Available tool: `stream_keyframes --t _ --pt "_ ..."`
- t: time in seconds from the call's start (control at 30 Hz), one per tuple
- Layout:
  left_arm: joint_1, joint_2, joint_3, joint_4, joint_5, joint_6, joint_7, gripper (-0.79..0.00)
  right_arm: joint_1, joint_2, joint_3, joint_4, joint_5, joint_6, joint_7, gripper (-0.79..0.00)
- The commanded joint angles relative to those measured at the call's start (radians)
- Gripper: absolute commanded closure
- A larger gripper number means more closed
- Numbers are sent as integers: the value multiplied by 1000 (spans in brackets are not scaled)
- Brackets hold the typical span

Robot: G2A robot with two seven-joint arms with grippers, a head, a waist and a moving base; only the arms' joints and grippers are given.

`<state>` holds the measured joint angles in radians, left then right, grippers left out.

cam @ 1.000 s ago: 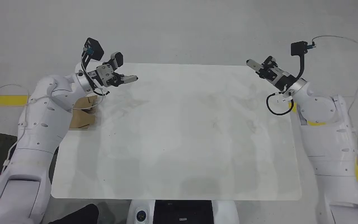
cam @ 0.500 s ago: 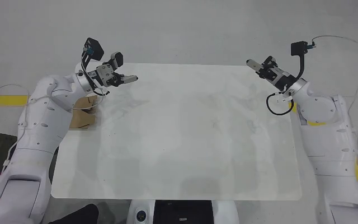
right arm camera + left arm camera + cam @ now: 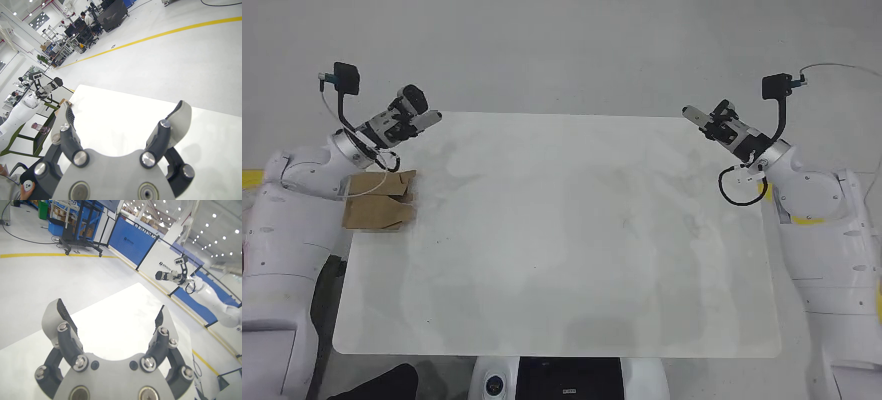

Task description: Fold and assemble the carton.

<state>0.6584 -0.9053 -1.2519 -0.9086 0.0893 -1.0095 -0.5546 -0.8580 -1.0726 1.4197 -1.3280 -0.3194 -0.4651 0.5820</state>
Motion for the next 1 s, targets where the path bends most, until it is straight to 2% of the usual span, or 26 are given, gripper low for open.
stream_keyframes --t 0.0,0.1,0.27,0.57,0.97 --pt "13 15 -20 10 -144 0 -107 -785 0 0 0 0 0 0 0 -785" --pt "24 38 -69 37 -236 18 -190 -785 0 0 0 0 0 0 0 -785" --pt "70 64 -133 70 -368 33 -248 -785 0 0 0 0 0 0 0 -785" --pt "124 97 -233 182 -506 68 -287 -785 0 0 0 0 0 0 0 -785" --pt "182 126 -345 357 -658 80 -286 -785 0 0 0 0 0 0 0 -785"
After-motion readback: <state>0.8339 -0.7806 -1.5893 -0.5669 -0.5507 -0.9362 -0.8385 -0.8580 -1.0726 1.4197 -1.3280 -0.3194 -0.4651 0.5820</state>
